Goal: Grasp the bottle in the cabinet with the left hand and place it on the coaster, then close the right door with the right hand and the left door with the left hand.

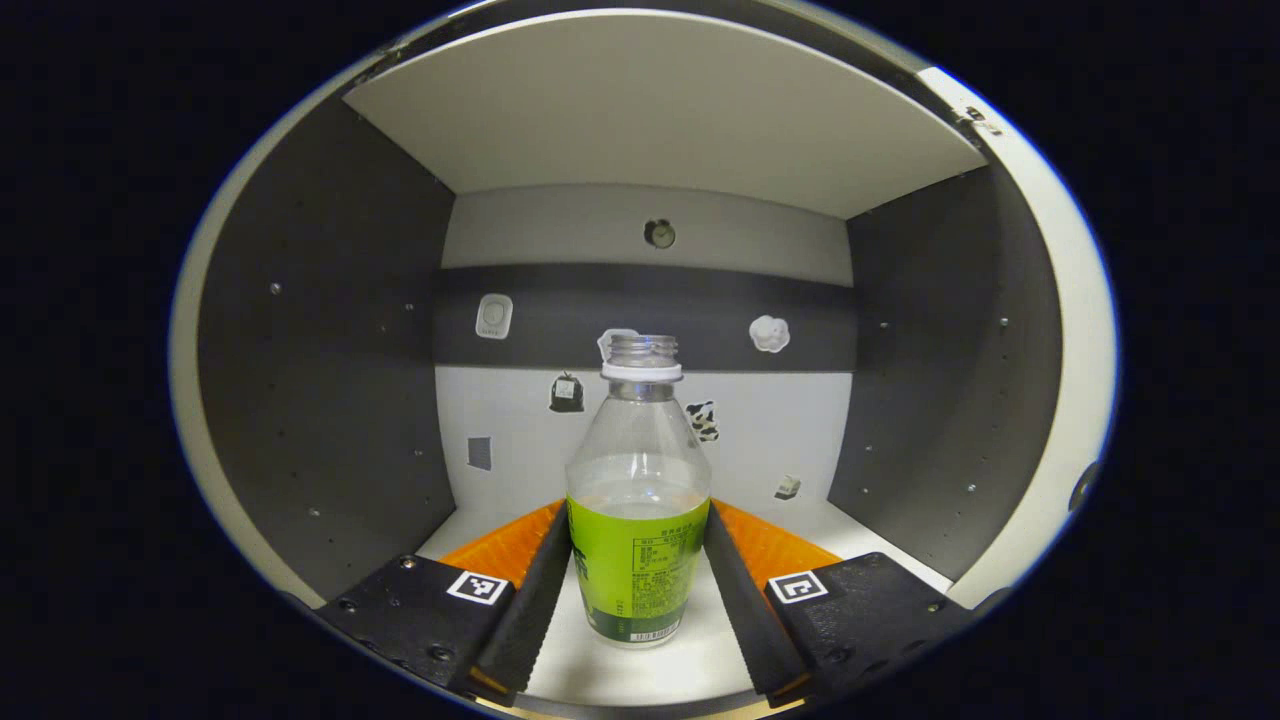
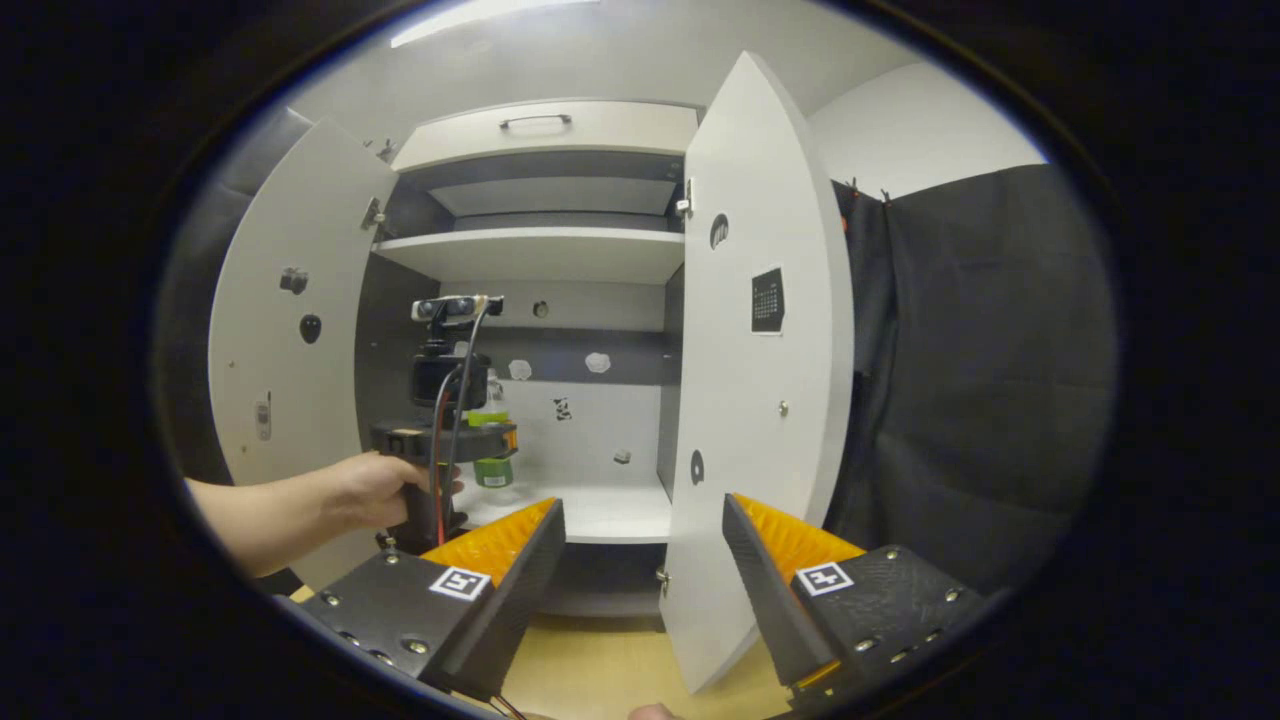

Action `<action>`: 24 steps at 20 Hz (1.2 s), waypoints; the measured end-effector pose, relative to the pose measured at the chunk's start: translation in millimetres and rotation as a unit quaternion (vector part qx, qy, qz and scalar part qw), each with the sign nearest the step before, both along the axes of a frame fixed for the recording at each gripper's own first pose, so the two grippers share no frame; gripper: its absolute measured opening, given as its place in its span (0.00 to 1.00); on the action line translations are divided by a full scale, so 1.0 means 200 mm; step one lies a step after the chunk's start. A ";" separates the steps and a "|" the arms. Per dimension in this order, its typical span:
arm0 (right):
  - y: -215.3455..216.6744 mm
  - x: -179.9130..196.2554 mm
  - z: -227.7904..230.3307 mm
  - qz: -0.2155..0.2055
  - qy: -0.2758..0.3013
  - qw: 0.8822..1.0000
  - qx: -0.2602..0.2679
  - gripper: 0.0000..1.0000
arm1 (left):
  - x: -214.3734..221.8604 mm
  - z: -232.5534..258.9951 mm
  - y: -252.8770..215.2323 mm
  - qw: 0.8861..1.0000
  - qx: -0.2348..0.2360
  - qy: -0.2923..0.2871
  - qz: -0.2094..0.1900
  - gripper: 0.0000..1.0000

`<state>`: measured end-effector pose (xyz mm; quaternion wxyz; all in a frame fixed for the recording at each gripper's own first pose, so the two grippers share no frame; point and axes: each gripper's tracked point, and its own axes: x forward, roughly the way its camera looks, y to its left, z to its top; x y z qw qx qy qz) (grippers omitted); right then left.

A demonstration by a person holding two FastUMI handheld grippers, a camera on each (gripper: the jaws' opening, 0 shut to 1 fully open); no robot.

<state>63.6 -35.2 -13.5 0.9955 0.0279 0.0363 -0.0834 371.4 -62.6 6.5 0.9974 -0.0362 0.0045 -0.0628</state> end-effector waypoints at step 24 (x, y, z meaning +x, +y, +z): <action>-0.20 -0.36 -0.04 0.013 -0.017 0.999 0.042 0.95 | -1.36 -0.52 0.07 0.999 -0.024 0.034 -0.017 0.80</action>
